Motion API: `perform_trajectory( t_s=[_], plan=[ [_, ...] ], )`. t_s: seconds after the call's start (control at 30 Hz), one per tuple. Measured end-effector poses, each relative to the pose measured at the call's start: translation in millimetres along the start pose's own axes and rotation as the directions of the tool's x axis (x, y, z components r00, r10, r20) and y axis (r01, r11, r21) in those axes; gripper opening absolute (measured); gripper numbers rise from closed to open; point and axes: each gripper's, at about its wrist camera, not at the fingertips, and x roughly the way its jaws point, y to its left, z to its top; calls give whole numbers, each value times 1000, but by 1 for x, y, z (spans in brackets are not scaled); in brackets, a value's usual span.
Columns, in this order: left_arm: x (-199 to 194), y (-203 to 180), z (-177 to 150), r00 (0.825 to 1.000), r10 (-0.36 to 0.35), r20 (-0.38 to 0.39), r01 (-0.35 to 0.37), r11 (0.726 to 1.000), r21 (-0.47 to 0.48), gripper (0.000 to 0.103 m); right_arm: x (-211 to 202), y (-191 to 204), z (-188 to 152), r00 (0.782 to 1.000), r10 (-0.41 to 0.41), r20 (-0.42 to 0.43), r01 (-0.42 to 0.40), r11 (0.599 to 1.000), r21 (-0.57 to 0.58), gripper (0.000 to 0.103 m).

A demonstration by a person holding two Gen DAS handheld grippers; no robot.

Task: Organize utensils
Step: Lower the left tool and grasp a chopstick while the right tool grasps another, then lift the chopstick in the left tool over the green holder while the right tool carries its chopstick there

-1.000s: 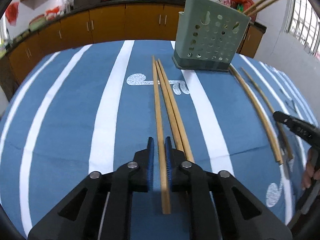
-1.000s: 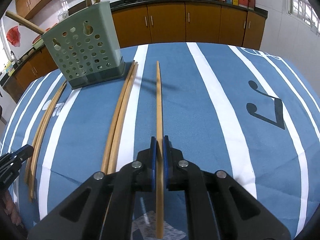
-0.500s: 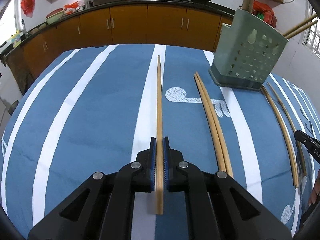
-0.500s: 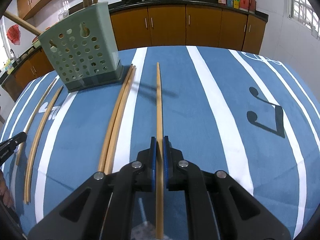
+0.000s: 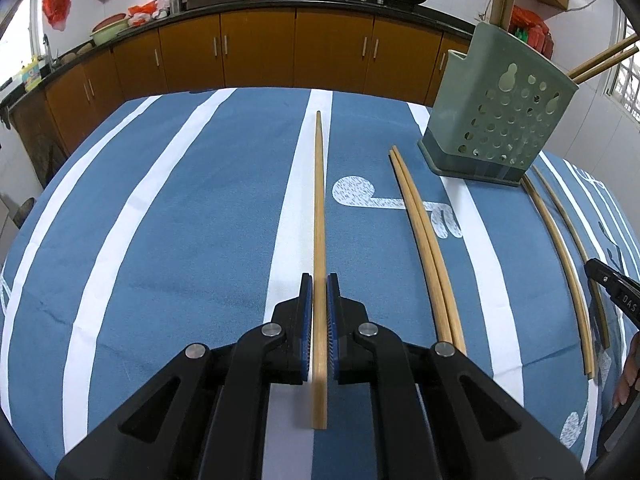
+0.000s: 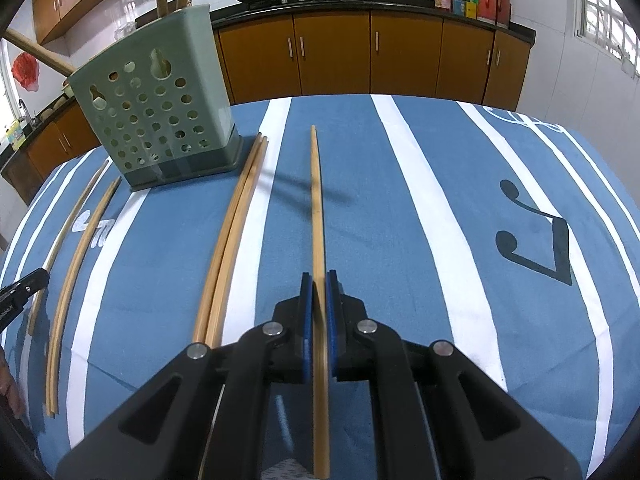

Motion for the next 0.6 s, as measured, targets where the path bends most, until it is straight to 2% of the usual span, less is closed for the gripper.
perform_trajectory(
  t_s=[0.6],
  plan=[
    [0, -1, 0, 1000, 4, 0, -4, 1000, 5, 8, 0, 0, 0, 1000, 0, 0, 0, 1000, -1, 8]
  ],
)
